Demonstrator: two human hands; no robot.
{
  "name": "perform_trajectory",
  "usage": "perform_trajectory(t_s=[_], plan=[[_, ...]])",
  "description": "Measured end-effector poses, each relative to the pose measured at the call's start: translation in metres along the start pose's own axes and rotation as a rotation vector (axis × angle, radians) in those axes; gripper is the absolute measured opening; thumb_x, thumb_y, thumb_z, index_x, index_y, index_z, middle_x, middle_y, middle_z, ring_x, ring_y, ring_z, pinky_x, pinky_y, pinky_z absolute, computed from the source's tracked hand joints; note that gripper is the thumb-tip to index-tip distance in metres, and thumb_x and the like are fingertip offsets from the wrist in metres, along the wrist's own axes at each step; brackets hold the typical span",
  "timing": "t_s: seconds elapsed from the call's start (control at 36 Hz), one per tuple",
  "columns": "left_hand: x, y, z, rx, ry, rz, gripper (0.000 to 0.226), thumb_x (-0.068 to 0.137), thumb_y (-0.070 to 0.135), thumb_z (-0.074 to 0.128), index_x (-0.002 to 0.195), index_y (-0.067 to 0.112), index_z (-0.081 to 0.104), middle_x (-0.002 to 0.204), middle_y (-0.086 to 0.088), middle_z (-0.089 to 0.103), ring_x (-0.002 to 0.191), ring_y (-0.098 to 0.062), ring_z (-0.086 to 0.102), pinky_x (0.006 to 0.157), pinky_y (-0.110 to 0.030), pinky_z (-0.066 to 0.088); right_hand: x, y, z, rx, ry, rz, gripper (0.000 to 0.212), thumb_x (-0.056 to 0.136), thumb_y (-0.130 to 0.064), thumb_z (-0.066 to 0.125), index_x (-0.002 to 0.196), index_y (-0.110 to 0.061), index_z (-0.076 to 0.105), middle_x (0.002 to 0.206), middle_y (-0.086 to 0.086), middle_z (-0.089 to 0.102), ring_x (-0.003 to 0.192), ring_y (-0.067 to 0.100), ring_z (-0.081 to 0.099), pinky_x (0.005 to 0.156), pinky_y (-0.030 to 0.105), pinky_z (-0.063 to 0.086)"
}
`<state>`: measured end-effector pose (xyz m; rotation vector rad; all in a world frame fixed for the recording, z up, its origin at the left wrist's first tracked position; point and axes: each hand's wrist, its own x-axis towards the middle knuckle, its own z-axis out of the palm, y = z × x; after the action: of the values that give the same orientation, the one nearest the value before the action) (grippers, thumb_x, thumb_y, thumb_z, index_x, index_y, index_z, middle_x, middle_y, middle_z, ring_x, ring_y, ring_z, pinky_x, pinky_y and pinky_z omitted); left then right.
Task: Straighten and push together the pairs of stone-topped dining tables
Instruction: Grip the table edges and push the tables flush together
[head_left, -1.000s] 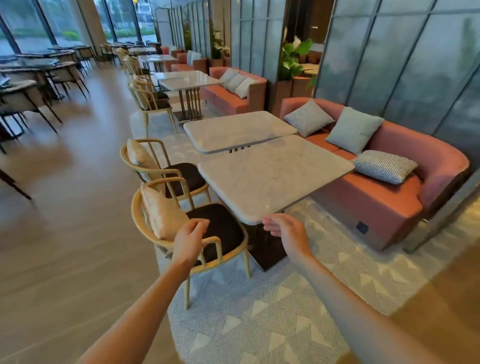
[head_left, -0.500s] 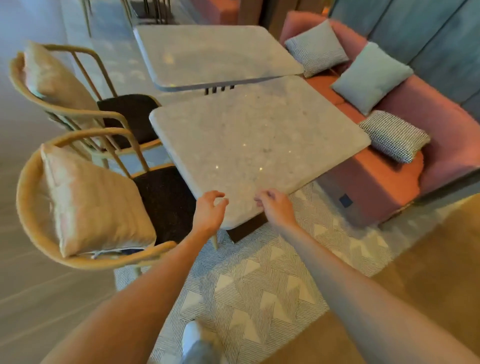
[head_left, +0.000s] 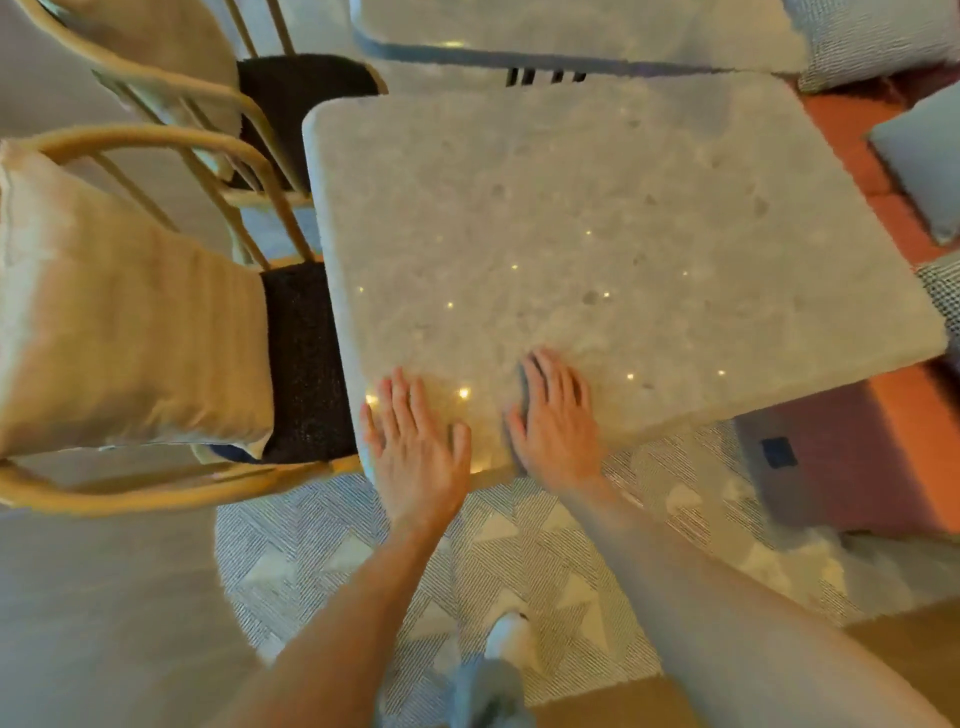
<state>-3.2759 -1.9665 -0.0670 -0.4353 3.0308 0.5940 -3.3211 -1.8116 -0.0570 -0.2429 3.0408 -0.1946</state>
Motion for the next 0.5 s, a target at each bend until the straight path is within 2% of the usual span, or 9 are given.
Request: perform_trajectory(t_s=[0.08,0.19,0.33,0.5], plan=[[0.001,-0.001,0.015,0.128,0.094,0.030,0.074,0.087,0.040,0.047,0.149,0.003,0.033,0.160,-0.019,0.030,0.152,-0.030,0.022,0.125,-0.049,0.007,-0.003,0.003,0.012,0.037,0.097,-0.005,0.063,0.094,-0.043,0.044,0.147,-0.010,0.042,0.157,0.008,0.038,0.147,0.021,0.030,0.120,0.044,0.024],[0.001,-0.005,0.023,0.185,0.148,0.048,0.073,0.085,0.037,0.049,0.148,0.004,0.033,0.159,-0.020,0.031,0.150,-0.032,0.024,0.124,-0.052,0.012,-0.002,0.005,0.015,0.087,0.134,-0.021,0.063,0.091,-0.039,0.044,0.146,-0.009,0.045,0.155,0.010,0.042,0.146,0.022,0.033,0.119,0.045,0.024],[0.002,-0.001,0.021,0.186,0.233,0.043,0.070,0.083,0.033,0.051,0.145,0.003,0.038,0.155,-0.020,0.038,0.148,-0.033,0.030,0.123,-0.051,0.015,-0.002,0.006,0.013,0.101,0.159,-0.041,0.066,0.087,-0.035,0.049,0.147,-0.008,0.045,0.157,0.012,0.038,0.148,0.025,0.033,0.119,0.047,0.024],[-0.001,-0.001,0.022,0.170,0.302,0.057,0.064,0.085,0.031,0.051,0.142,0.002,0.045,0.153,-0.019,0.043,0.146,-0.033,0.035,0.122,-0.052,0.019,-0.006,0.003,0.017,0.087,0.239,-0.041,0.064,0.086,-0.031,0.047,0.145,-0.006,0.048,0.155,0.012,0.042,0.146,0.026,0.036,0.119,0.046,0.025]])
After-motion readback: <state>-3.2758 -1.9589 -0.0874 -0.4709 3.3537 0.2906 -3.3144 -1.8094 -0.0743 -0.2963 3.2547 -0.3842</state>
